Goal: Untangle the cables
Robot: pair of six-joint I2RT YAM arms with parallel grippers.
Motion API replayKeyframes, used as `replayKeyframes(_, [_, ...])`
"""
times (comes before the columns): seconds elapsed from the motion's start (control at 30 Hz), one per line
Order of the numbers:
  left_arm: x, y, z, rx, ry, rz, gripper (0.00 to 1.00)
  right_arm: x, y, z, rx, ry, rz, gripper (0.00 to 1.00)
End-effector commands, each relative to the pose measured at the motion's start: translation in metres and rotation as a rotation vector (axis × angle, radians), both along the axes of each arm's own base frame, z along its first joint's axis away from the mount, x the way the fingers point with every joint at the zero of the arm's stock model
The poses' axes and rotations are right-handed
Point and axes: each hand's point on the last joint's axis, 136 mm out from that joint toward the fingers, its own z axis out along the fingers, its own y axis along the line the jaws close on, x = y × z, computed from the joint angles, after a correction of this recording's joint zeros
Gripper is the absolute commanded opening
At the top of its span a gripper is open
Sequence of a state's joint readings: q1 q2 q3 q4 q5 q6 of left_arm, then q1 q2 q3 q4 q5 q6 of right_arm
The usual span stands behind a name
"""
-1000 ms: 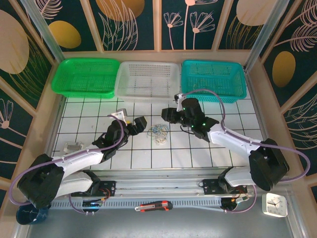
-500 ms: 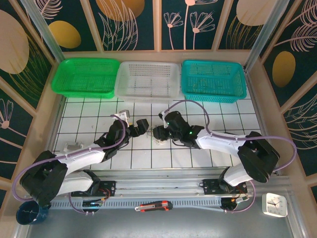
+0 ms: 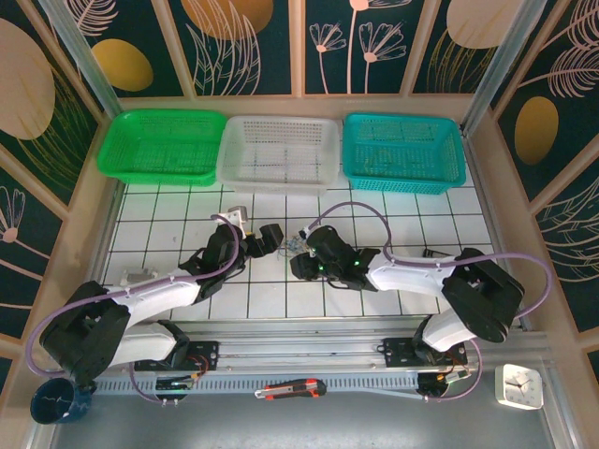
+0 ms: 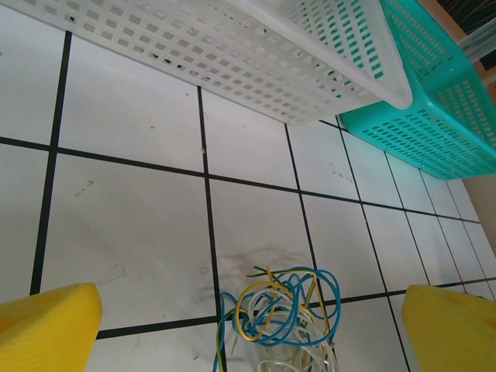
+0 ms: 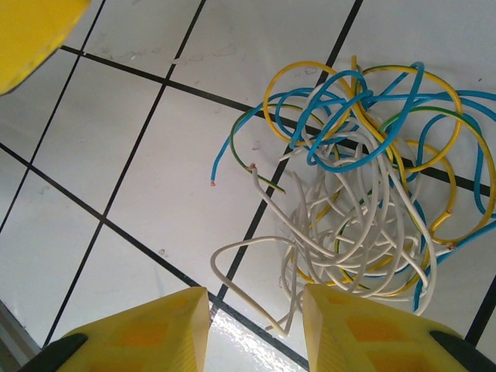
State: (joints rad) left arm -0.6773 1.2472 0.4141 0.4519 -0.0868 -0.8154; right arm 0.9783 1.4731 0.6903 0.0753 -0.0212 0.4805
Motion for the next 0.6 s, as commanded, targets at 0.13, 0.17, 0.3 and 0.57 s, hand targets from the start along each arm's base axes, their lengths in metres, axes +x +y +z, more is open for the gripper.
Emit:
replayKeyframes(0.13, [0.004, -0.008, 0.013, -0.016, -0.028, -0.017, 0.99, 0.013, -0.003, -0.007, -0.037, -0.047, -0.046, 0.37])
replayKeyframes(0.17, [0.004, -0.008, 0.013, -0.018, -0.027, -0.019, 0.99, 0.015, -0.003, -0.007, -0.041, -0.053, -0.048, 0.37])
replayKeyframes(0.3, [0.004, -0.009, 0.013, -0.023, -0.025, -0.022, 0.99, 0.02, 0.0, -0.008, -0.04, -0.056, -0.047, 0.36])
replayKeyframes(0.57, [0.003, -0.009, 0.013, -0.026, -0.026, -0.023, 0.99, 0.02, 0.009, 0.004, -0.008, -0.059, -0.018, 0.07])
